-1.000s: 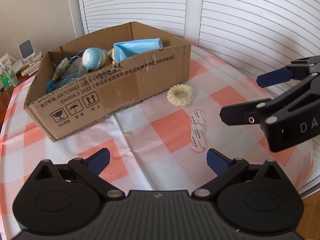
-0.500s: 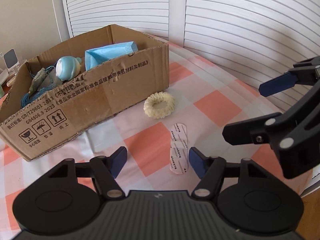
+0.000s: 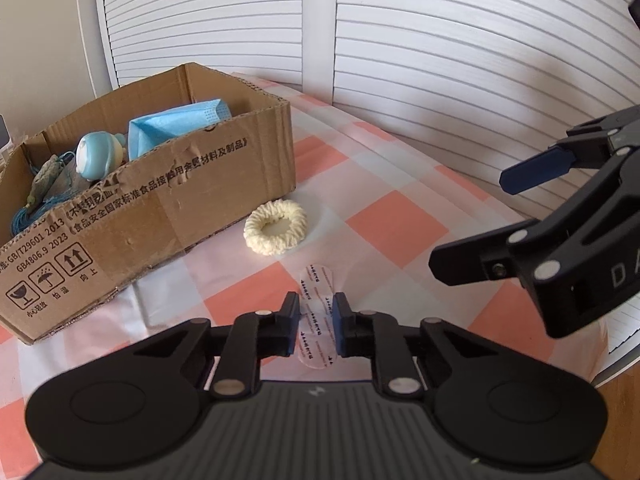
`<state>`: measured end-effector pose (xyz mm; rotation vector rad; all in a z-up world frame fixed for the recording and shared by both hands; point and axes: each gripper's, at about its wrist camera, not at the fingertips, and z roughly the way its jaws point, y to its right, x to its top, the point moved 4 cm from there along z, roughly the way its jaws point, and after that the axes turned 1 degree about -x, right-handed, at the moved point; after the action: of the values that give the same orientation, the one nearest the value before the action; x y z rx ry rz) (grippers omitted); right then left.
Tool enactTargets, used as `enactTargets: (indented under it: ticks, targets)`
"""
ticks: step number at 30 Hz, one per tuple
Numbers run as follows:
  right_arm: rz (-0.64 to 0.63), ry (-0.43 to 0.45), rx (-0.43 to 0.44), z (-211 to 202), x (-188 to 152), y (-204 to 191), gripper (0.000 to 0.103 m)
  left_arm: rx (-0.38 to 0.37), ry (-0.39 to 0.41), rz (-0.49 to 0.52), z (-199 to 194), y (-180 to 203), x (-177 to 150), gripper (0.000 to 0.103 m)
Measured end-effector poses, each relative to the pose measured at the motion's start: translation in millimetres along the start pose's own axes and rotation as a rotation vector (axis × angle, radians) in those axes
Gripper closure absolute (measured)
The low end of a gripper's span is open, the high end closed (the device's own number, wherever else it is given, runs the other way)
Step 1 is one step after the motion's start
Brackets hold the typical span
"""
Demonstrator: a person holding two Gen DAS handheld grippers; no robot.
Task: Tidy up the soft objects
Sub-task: 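Grasp the white adhesive strips with the left tool while the right tool grasps the cream scrunchie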
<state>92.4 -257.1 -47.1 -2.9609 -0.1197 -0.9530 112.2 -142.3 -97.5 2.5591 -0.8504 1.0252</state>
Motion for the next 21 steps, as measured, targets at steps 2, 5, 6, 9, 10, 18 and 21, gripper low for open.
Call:
enactTargets:
  ticks: [2, 5, 6, 9, 10, 18, 21]
  targets:
    - [0.008, 0.002, -0.001, 0.2, 0.0, 0.8, 0.0, 0.008, -0.002, -0.003, -1.0, -1.3, -1.0, 0.088]
    - [0.014, 0.005, 0.0, 0.9, 0.0, 0.0, 0.0, 0.025, -0.001, -0.014, -5.3, -6.2, -3.3, 0.088]
    - [0.013, 0.008, 0.005, 1.0, -0.1, -0.6, 0.0, 0.031, 0.001, -0.024, -7.9, -9.3, -4.9, 0.088]
    - [0.011, 0.014, 0.025, 4.7, 0.8, -3.5, 0.0, 0.051, 0.004, -0.043, -12.2, -17.2, -8.4, 0.088]
    - [0.007, 0.016, 0.025, 6.9, 0.9, -4.8, 0.0, 0.059, 0.005, -0.05, -13.7, -20.1, -9.9, 0.088]
    - [-0.036, 0.015, 0.003, 24.3, -2.6, -15.4, 0.0, 0.083, -0.005, -0.086, -18.0, -34.0, -20.6, 0.082]
    - [-0.029, 0.018, 0.017, 24.5, -3.1, -17.0, 0.0, 0.083, 0.001, -0.088, -16.7, -33.2, -20.5, 0.078]
